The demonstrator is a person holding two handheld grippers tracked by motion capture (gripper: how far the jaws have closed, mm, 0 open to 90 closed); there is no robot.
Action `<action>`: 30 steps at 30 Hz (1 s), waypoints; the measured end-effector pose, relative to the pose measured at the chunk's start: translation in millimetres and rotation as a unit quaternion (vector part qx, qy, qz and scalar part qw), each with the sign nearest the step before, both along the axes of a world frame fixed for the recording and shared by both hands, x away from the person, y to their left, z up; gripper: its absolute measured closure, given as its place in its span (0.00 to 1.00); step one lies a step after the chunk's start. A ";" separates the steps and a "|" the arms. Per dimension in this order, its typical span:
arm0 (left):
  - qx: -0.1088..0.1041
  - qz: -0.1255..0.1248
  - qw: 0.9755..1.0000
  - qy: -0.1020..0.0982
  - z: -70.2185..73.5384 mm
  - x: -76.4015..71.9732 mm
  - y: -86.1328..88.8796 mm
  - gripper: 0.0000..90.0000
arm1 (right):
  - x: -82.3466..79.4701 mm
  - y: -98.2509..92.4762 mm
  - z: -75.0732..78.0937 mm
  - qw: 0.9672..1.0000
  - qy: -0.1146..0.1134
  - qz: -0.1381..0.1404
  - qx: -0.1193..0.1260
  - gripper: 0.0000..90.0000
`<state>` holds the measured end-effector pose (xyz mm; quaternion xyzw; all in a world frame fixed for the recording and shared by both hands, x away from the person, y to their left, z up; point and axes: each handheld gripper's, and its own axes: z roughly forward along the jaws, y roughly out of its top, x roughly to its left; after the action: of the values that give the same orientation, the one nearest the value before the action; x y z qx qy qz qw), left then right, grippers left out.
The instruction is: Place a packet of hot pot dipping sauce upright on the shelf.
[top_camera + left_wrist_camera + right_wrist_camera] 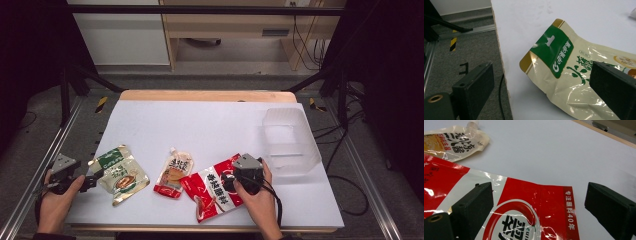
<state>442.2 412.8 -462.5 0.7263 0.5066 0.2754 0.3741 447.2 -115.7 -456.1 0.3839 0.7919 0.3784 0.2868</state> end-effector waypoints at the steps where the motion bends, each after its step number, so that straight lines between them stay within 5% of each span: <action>1: 0.002 -0.001 1.000 0.006 -1.8 2.2 -0.5 0.06 | -0.1 0.1 0.0 1.000 0.001 -0.002 0.001 0.10; 12: 0.006 0.004 1.000 0.029 -9.1 10.0 2.9 0.10 | -0.1 -1.1 0.3 1.000 0.003 -0.006 0.003 0.10; 23: 0.014 -0.019 0.999 0.045 -11.1 14.9 -8.1 0.21 | 0.1 -2.0 -2.0 1.000 0.006 -0.009 0.001 0.10; 30: 0.024 -0.047 0.997 0.049 -6.2 9.8 -13.5 0.57 | -0.6 -5.2 0.1 1.000 0.004 -0.015 0.009 0.10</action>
<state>451.9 399.4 -468.7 0.7705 0.4832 0.2337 0.3439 446.6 -120.9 -456.0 0.3999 0.7838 0.3794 0.2860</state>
